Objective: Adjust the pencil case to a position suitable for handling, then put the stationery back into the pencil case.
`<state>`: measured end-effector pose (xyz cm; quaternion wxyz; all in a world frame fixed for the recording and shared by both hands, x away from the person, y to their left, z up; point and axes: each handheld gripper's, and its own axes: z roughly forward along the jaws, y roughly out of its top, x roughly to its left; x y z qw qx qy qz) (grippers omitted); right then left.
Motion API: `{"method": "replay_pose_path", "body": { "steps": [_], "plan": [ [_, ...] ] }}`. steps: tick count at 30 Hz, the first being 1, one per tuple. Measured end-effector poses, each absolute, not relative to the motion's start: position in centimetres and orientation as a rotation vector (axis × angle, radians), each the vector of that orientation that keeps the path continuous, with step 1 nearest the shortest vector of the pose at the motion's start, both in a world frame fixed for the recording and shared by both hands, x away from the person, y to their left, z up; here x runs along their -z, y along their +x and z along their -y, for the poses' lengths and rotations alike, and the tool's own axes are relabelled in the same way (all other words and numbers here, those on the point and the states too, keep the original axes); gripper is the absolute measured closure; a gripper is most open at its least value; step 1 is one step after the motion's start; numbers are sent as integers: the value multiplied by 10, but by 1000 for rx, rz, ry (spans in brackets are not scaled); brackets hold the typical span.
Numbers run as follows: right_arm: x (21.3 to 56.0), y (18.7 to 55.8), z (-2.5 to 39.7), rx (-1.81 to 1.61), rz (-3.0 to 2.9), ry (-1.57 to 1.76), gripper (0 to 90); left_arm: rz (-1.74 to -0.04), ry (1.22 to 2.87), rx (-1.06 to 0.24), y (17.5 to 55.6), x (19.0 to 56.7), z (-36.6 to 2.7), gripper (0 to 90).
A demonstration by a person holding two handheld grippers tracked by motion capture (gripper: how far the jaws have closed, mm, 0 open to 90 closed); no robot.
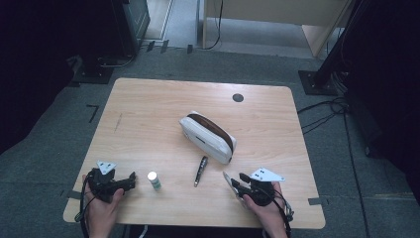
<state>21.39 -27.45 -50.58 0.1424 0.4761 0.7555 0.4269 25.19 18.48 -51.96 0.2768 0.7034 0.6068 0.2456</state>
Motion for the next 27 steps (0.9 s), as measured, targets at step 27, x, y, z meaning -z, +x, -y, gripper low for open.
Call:
{"method": "replay_pose_path", "body": {
  "steps": [27],
  "plan": [
    [514,231,242,-1026,-2285,1299,816,-1627,1892,-657,252,520,-185,0]
  ]
}}
